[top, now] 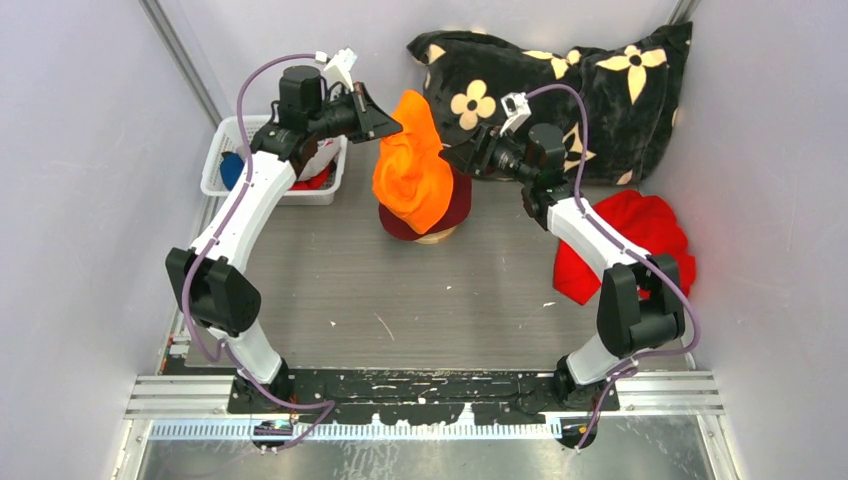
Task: Stack the hats
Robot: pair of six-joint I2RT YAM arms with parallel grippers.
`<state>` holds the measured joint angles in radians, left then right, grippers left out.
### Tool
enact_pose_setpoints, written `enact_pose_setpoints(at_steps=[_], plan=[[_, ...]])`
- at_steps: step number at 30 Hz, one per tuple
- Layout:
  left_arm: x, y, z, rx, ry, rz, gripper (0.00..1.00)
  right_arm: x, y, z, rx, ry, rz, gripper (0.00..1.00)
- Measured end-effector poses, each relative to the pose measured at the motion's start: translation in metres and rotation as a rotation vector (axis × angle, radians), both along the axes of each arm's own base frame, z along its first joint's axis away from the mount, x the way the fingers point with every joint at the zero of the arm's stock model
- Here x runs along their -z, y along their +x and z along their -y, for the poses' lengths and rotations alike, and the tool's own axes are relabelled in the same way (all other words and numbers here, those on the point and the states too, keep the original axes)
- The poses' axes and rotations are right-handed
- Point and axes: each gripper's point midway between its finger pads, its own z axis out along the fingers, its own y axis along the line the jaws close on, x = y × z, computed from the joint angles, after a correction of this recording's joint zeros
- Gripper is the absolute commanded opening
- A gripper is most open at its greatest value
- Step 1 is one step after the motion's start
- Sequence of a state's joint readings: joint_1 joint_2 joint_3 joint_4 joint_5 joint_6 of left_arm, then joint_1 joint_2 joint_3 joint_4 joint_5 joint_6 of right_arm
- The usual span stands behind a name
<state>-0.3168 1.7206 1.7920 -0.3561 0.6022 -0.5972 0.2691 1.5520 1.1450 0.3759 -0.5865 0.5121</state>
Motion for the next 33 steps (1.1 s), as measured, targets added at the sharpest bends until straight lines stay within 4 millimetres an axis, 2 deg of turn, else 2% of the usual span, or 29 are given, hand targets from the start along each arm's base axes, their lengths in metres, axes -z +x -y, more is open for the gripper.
enact_pose_setpoints(at_steps=[7, 12, 18, 27, 33], plan=[[0.0, 0.001, 0.0, -0.002, 0.001, 0.007, 0.0, 0.006, -0.007, -0.02, -0.059, 0.006, -0.02, 0.74], [-0.001, 0.002, 0.0, -0.003, 0.001, 0.009, 0.0, 0.008, -0.005, -0.03, -0.081, 0.006, -0.023, 0.74], [0.0, 0.002, 0.0, -0.005, 0.002, 0.009, 0.0, 0.013, 0.001, -0.031, -0.073, -0.001, -0.031, 0.76], [0.0, 0.002, 0.0, -0.006, 0.002, 0.009, 0.0, 0.003, 0.011, -0.03, -0.048, -0.015, 0.004, 0.77], [0.0, 0.002, 0.0, -0.006, 0.003, 0.009, 0.0, 0.016, 0.017, -0.031, -0.045, -0.025, -0.019, 0.76]])
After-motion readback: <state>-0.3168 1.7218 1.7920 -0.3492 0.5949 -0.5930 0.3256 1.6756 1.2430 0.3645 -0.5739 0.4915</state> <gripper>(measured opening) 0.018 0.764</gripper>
